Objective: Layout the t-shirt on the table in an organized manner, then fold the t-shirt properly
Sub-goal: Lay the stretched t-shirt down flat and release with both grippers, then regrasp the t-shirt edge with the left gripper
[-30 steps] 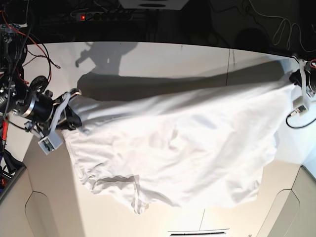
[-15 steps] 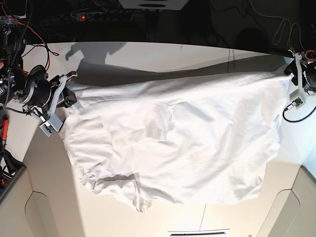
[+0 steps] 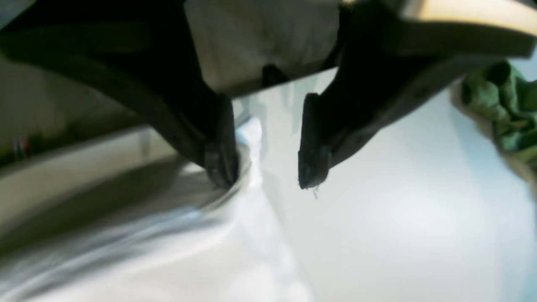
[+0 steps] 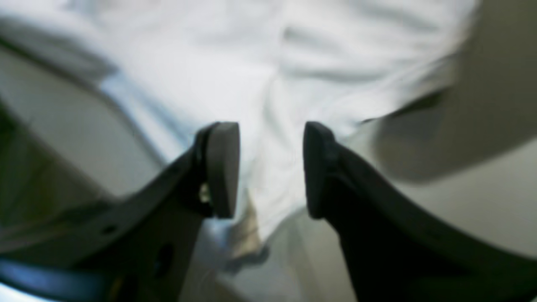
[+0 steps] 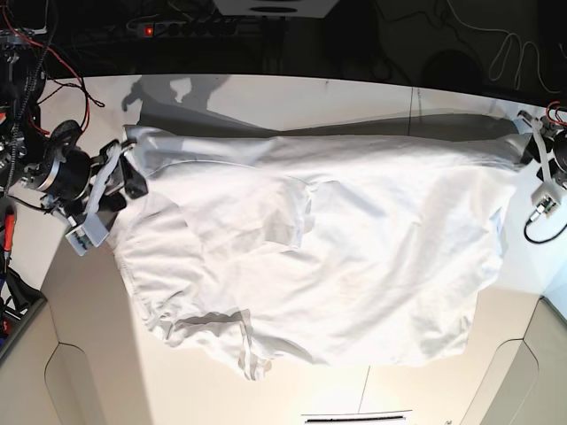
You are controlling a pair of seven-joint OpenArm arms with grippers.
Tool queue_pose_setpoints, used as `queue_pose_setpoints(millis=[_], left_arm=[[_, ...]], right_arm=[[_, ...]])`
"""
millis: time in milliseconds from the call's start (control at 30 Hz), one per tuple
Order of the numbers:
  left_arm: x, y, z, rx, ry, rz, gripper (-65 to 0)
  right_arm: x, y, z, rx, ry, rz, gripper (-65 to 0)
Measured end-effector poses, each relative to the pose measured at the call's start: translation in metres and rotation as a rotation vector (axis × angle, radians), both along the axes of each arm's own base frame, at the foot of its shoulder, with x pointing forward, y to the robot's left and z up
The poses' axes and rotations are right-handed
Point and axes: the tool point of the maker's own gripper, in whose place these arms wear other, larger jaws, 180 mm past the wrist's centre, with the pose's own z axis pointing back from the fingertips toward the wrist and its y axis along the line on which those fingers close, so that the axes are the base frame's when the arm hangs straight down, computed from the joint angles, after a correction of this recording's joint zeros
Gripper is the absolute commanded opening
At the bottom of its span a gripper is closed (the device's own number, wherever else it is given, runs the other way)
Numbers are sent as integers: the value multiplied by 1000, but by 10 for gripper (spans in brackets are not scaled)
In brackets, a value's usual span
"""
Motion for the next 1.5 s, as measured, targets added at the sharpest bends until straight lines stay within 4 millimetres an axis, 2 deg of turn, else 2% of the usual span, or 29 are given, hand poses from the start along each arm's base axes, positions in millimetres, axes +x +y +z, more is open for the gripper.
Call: queue_pose_setpoints(millis=[67, 167, 400, 500, 533, 567, 600, 633, 700, 800, 967, 1067, 1133, 1233, 1333, 1400, 1500], left_arm=[[5, 0, 1, 24, -16, 4, -372], [10, -8, -2, 5, -39, 11, -344], [15, -10, -1, 0, -52, 15, -335], [15, -10, 0, -2, -54, 15, -335], [15, -10, 0, -2, -53, 16, -335], [15, -10, -1, -2, -53, 15, -335], [15, -10, 0, -2, -54, 15, -335], [15, -10, 0, -3, -54, 15, -335], [17, -10, 1, 1, -58, 16, -335], [27, 0, 10, 47, -95, 41, -336], [34, 16, 26, 51, -151, 106, -336], [36, 16, 35, -17, -175, 119, -336], [37, 7, 41, -116, -178, 105, -336], [22, -32, 39, -323, -72, -10, -336], [-1, -55, 30, -483, 57, 29, -336], [-19, -62, 23, -525, 130, 31, -336], [-43, -54, 8, -478, 196, 49, -336]], right_arm=[[5, -3, 1, -8, -25, -32, -401], [3, 4, -7, 30, 0, -49, -397], [-19, 36, -62, 224, 185, -112, -395], [-24, 46, -78, 290, 218, -136, -400], [-25, 48, -80, 309, 222, -144, -432], [-26, 53, -79, 330, 225, -137, -503], [-26, 55, -79, 337, 223, -129, -602], [-26, 56, -78, 342, 226, -122, -650], [-25, 57, -77, 336, 236, -114, -650], [-13, 51, -72, 319, 209, -125, -650], [11, 15, -59, 262, 137, -199, -650], [15, -9, -55, 236, 116, -241, -650], [14, -26, -53, 208, 112, -259, -650], [14, -39, -47, 206, 107, -266, -650], [14, -40, -44, 220, 109, -265, -650], [14, -39, -45, 222, 113, -264, -650], [14, -39, -45, 222, 114, -264, -650]])
